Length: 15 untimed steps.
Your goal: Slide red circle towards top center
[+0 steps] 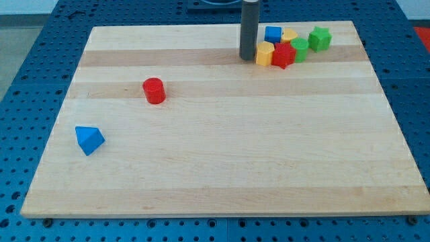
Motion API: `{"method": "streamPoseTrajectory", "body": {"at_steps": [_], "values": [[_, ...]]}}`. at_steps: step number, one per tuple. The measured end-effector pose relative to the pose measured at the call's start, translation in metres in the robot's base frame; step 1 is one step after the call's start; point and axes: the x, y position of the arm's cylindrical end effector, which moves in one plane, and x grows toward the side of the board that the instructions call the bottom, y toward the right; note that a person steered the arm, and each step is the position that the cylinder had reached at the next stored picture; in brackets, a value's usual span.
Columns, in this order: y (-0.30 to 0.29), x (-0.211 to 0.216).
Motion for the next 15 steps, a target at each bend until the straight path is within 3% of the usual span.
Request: {"method": "streamPoseTrajectory", "body": {"at_steps": [2, 5, 6, 7, 9, 13, 15], "values": [[-0.015, 0.092], [-0.015, 0.111], [-0.089, 0.139], [-0.126, 0.160], [-0.234, 0.125], [-0.204, 0.116], [-0.187, 0.086]]}}
